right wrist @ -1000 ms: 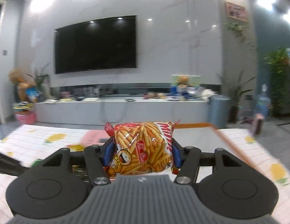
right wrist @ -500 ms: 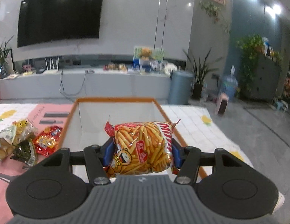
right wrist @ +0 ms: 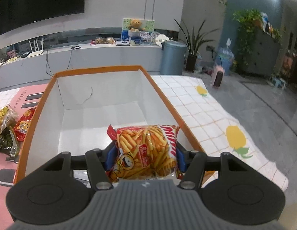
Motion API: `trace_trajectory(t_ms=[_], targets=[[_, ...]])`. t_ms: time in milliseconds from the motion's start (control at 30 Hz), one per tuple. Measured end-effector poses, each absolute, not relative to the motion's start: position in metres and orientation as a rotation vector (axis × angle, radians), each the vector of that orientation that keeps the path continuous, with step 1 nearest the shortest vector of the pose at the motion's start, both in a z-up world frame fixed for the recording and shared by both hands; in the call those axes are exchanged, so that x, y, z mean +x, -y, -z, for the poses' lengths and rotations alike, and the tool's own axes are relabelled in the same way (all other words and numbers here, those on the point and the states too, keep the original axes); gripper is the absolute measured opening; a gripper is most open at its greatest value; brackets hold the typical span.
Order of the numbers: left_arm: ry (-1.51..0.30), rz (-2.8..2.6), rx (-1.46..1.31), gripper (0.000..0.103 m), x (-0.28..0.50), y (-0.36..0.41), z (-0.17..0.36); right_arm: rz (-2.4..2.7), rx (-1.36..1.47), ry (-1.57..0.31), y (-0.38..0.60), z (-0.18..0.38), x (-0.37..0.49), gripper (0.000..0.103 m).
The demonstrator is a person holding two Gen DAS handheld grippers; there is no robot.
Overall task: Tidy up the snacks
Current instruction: 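Drop the fries bag into the orange box with the right gripper while the left holds the sausage, then carry the green sausage over the orange box and open the left gripper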
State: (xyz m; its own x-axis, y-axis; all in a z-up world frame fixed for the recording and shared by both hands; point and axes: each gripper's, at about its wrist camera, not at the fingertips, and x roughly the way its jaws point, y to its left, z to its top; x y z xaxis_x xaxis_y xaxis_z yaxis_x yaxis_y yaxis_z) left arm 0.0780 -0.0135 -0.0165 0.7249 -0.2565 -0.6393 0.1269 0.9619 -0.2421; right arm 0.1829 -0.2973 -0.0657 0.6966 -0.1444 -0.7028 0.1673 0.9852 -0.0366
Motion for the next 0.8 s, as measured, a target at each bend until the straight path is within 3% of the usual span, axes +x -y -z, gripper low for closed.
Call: trace_trajectory(t_ms=[100,167,233,800], targets=[[-0.731,0.211,-0.179,0.024,0.077,0.014,0.017,0.188,0.031,-0.791,0.295,0.068,0.186,0.063],[-0.735,0.214,-0.187,0.024,0.077,0.013,0.016,0.203,0.012,-0.778,0.293,0.067,0.185,0.080],[-0.734,0.208,-0.190,0.024,0.076,0.013,0.014,0.200,0.013,-0.739,0.291,0.063,0.182,0.090],[-0.719,0.285,-0.133,0.024,0.064,0.064,-0.025,0.222,0.136,-0.576,0.310,0.032,0.163,0.094]])
